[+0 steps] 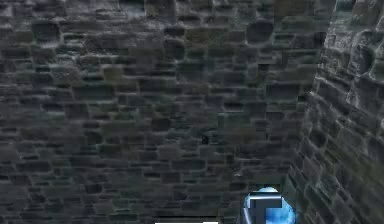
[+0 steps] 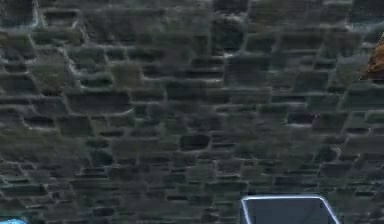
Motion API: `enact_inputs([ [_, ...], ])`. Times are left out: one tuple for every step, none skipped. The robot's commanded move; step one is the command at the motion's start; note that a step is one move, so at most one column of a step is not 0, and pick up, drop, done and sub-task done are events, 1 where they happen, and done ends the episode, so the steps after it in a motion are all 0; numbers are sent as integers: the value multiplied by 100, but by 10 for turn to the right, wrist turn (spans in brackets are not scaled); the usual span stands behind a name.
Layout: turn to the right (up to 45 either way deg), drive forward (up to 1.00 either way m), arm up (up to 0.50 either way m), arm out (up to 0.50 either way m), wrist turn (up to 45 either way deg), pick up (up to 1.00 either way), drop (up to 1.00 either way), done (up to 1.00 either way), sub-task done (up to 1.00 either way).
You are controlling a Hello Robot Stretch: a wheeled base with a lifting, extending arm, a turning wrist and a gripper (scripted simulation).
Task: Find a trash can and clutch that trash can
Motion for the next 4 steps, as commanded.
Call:
enact_inputs([
  [0, 25, 0, 0, 0, 0, 0, 0, 0],
  [-450, 0, 0, 0, 0, 0, 0, 0, 0],
  [0, 0, 20, 0, 0, 0, 0, 0, 0],
  [0, 0, 0, 44, 0, 0, 0, 0, 0],
])
